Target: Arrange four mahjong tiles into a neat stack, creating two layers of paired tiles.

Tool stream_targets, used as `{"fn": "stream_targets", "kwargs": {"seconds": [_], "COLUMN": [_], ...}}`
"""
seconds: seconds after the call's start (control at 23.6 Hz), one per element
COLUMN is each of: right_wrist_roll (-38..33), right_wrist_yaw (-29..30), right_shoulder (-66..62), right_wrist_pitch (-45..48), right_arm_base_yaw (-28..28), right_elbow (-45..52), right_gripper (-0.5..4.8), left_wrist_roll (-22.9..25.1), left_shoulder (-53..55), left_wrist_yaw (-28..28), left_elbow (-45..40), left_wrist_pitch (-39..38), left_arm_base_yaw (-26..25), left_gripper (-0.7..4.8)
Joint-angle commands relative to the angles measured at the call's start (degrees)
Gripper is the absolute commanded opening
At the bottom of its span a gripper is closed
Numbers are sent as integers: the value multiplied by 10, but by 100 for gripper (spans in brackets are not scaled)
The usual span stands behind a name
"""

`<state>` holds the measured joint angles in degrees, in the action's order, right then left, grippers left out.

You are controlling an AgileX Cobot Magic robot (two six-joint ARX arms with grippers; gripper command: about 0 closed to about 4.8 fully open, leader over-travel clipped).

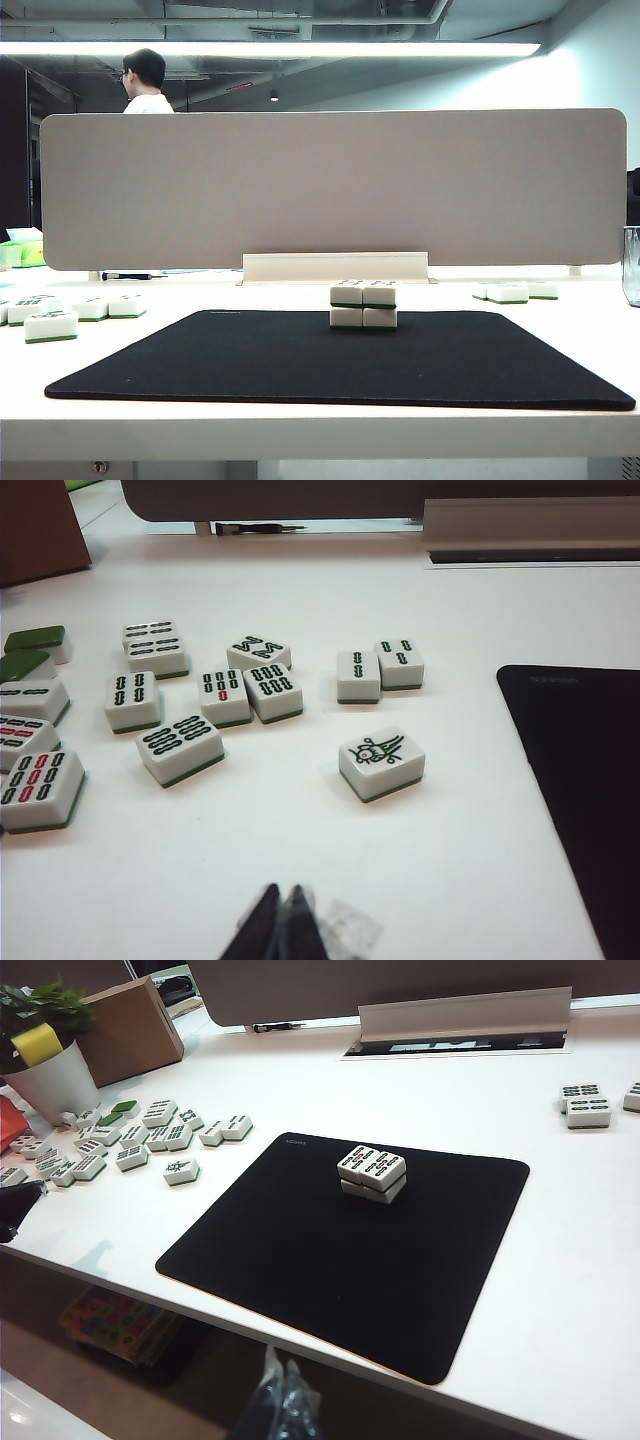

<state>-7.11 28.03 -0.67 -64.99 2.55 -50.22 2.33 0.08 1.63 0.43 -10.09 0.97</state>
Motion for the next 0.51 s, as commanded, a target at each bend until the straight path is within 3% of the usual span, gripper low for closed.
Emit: {"fn": "stream_targets", "kwargs": {"seconds": [0.04, 0.51], "right_wrist_roll": [10, -82], "right_wrist_yaw": [-14, -118], "right_shoulder": [7, 7], "right_wrist_pitch": [61, 419], "right_arm_base_yaw": [0, 0], "right_elbow": [20, 289], "right_gripper": [-1, -1], "left_wrist_roll": [1, 1], "left_shoulder": [0, 0], "left_wrist_yaw": [-4, -4], "left_elbow": [-1, -1], "left_wrist_pitch": [-6, -6], "left_arm_base_yaw": [1, 1], "left_gripper": [3, 3]}}
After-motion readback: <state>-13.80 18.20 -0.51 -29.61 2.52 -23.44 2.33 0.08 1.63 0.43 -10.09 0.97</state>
